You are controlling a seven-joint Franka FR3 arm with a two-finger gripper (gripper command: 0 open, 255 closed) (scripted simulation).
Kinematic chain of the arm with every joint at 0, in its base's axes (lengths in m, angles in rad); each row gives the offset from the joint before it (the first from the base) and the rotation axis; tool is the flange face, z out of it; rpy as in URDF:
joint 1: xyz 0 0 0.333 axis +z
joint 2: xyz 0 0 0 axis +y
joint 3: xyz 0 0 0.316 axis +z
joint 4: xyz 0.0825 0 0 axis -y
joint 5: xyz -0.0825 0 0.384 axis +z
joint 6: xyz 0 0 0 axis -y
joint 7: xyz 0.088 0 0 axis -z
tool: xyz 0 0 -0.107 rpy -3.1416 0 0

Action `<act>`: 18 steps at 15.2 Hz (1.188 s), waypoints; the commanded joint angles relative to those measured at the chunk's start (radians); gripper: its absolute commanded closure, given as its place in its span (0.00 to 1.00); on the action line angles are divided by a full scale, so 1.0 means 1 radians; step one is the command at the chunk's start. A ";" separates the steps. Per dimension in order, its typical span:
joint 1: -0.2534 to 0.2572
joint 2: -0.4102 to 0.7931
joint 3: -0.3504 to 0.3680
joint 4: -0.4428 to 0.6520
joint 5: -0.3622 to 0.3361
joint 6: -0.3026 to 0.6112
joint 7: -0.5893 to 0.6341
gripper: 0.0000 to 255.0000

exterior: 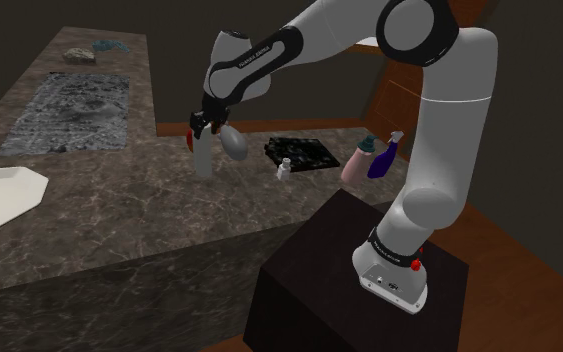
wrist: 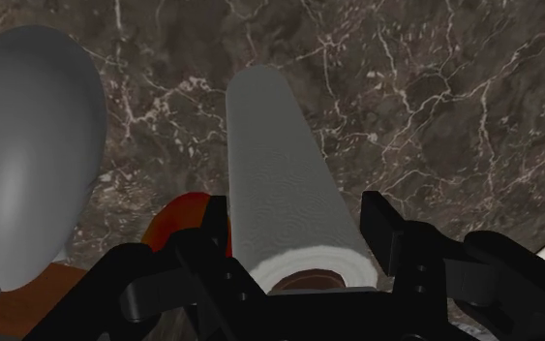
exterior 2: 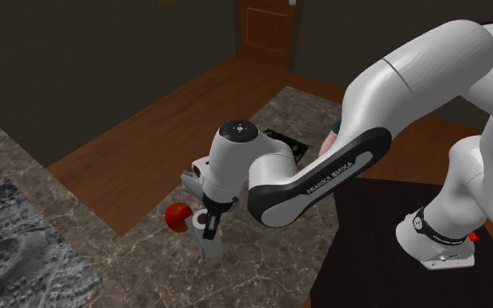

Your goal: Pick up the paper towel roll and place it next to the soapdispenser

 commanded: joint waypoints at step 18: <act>-0.004 -0.082 0.004 0.042 0.007 -0.124 0.001 1.00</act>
